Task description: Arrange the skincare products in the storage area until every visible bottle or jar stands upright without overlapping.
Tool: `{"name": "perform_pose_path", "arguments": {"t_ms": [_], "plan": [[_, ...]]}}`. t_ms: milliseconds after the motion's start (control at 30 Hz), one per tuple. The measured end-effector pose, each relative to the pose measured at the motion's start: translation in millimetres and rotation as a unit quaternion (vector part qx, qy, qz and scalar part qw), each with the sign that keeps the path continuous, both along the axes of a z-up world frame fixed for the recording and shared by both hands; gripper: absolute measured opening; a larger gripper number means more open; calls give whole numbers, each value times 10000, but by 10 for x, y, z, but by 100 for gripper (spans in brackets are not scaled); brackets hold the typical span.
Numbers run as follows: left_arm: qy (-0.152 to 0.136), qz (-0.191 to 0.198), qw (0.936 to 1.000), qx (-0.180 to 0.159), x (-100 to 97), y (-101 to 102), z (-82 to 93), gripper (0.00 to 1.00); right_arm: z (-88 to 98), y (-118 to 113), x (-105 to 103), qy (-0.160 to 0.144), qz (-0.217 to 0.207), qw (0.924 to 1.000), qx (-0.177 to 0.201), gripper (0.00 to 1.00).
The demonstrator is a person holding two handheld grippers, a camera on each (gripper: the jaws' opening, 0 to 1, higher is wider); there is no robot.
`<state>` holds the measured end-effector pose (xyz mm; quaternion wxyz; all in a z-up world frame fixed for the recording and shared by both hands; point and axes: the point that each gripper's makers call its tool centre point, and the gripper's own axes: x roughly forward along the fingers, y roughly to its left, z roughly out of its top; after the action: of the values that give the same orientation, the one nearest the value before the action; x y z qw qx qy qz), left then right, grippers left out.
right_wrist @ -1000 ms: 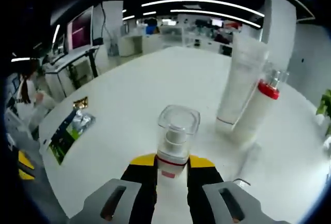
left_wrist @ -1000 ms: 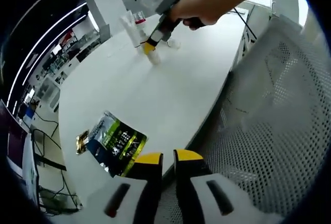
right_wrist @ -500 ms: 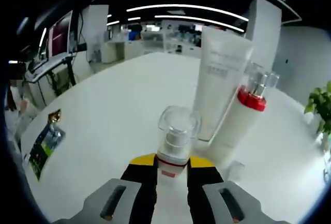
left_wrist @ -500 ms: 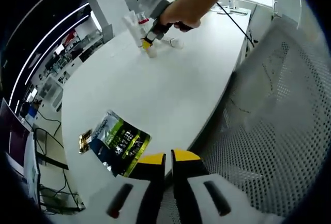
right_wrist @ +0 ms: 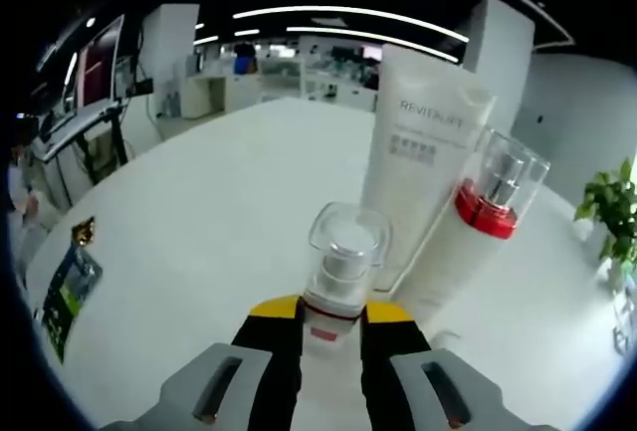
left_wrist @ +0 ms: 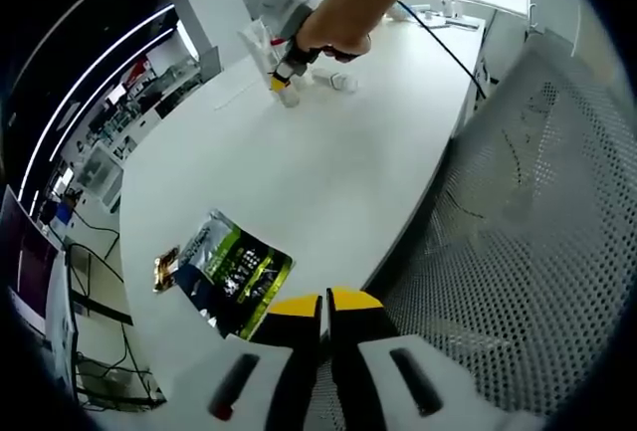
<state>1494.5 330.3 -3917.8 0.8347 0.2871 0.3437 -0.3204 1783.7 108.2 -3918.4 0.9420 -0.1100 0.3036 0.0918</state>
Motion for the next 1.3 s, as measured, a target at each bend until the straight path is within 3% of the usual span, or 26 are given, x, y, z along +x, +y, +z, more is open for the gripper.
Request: {"name": "perform_pose_path", "arguments": {"t_ms": [367,1033,1300], "plan": [[-47,5,10000,-14,5,5,14,0,-45,-154,152,95,-183,9997,-157,17],[-42,88,9999,35,15,35,12,0,-50,-209,208,130,-192,9997,-94,18],[-55,122,9999,52,23,51,15,0,0,-243,107,167,-5,9999,-21,29]]}}
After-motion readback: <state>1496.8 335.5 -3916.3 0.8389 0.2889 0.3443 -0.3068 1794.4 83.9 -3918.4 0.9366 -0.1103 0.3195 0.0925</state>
